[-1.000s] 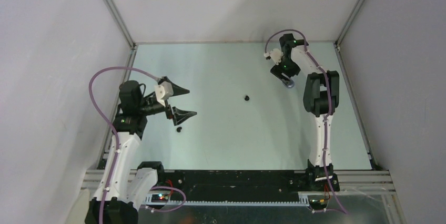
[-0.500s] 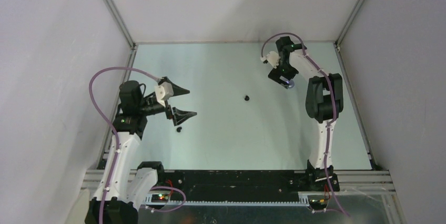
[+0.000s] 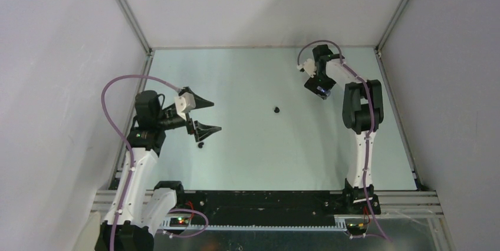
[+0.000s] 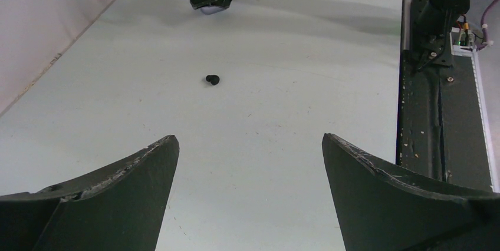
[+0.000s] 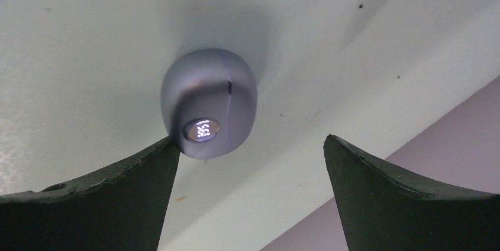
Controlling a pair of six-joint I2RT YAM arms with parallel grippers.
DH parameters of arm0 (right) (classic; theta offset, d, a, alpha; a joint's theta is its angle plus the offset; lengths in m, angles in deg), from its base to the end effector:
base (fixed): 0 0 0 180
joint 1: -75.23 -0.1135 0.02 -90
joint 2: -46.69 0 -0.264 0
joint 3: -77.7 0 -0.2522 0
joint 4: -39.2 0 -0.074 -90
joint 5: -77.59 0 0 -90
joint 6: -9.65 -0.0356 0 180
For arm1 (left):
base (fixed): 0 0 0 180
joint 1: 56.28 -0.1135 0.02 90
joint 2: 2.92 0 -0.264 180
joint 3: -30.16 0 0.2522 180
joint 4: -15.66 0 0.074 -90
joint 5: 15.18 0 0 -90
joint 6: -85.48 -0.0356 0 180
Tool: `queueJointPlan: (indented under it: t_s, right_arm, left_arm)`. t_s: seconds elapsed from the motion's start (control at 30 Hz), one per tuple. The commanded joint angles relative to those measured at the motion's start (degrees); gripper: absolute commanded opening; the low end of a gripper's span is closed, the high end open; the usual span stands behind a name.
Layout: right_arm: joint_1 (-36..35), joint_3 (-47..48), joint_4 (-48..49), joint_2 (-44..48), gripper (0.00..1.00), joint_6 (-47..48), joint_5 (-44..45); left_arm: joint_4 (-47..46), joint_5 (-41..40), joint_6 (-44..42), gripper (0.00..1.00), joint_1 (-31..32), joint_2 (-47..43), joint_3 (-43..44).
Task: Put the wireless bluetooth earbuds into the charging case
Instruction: Place the charging case at the center of the board.
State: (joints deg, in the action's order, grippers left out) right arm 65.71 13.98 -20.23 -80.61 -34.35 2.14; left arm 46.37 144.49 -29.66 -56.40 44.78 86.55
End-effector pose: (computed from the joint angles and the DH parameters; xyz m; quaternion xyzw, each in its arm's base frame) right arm 0.4589 0.0679 0.1731 -0.4363 0.8751 -0.1712 0.1209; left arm 0.1718 -0.0330 0.3145 0.4592 0.5952 -0.3618 0.5513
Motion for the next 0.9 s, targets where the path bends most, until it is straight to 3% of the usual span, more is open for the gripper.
queueJointPlan:
  t_s: [0.0,0.4,0.57,0.67,0.73,0.83,0.87]
  right_arm:
    - [1.2,0.1,2.8,0.2,0.97,-0.3,1.7]
    - [2.7,-1.7,-0.9,5.1,0.97,0.0,0.3]
    - [1.6,-10.8,-0.9,19.1,0.99,-2.4,-1.3]
    - [1.4,-13.2,-0.4,28.4,0.99,-7.8,-4.1]
    - [2.7,-13.1,-1.8,33.0,0.99,-13.6,-12.6]
    - [6.1,-13.2,-5.7,37.7,0.99,-20.2,-37.8]
    - [7.1,-13.1,-6.6,39.0,0.99,-20.8,-41.3]
  left_arm:
    - [-0.4,1.4,-1.4,0.99,0.3,0.2,-0.3]
    - [0.9,1.1,-2.0,0.99,0.3,0.1,0.3]
    - [7.2,-3.6,-5.6,0.99,0.3,0.9,4.9]
    - [11.9,-10.8,-7.7,0.99,0.3,2.0,8.7]
    - [11.9,-17.2,-5.5,0.99,-1.4,2.6,11.2]
    - [10.5,-25.5,-1.5,0.99,-2.4,4.2,14.3]
    - [10.6,-29.0,-0.9,0.99,-2.5,5.2,15.0]
